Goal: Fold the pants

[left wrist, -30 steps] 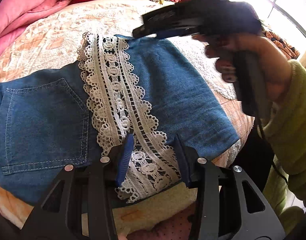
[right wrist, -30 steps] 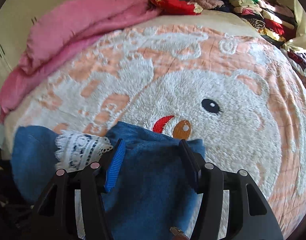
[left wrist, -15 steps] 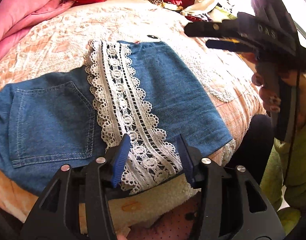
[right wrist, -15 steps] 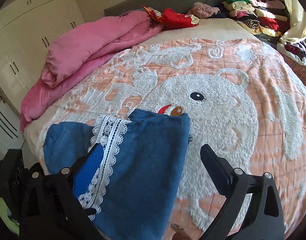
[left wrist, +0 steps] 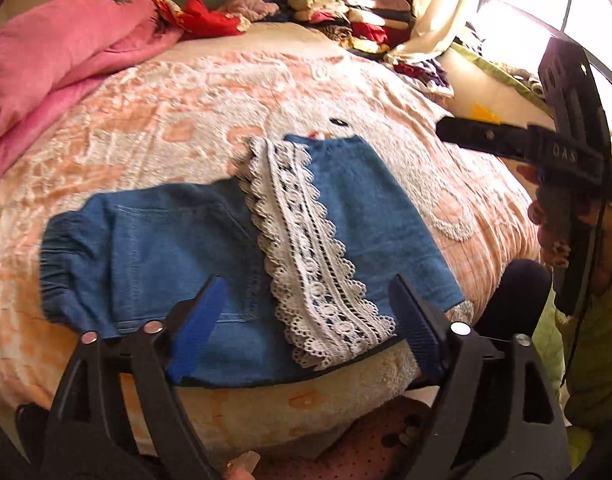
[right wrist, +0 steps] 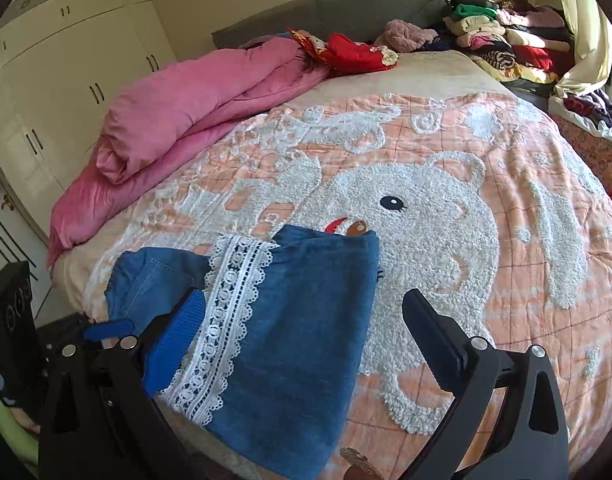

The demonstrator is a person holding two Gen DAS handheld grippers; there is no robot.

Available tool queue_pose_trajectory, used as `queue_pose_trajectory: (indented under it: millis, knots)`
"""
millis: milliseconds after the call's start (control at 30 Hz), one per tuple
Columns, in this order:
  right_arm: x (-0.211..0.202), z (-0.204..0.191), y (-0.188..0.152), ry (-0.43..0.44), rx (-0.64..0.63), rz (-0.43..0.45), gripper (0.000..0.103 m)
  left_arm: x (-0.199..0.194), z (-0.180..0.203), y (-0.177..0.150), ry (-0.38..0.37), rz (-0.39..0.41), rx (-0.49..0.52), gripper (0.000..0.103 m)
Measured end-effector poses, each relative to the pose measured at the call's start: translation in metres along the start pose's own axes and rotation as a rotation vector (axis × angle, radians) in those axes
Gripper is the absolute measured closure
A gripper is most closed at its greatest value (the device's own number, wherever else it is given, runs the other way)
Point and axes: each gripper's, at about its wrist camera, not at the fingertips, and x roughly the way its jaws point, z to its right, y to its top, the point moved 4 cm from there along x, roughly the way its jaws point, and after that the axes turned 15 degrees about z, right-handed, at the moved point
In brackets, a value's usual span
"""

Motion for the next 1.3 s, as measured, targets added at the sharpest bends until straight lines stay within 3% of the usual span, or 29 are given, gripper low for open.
queue_pose_trajectory:
  millis: [100,700,1133,1300]
  knots:
    - [-0.002,-0.008,0.003,0.007,-0.018,0.008,0.005,-0.006,-0.007,0.004,0.02,0.018,-0.007,0.014]
    - [0.01,-0.067,0.02,0.086,-0.126,0.006,0.005,-0.055,-0.092,0.013,0.155,0.106,-0.158,0.013]
    - [0.064,-0.139,0.033,0.224,-0.239,-0.045,0.005,-0.066,-0.146,-0.024,0.203,0.056,-0.31,0.013]
    - [0.091,-0.166,0.027,0.261,-0.3,-0.103,0.005,-0.059,-0.149,-0.04,0.17,0.018,-0.358,0.013]
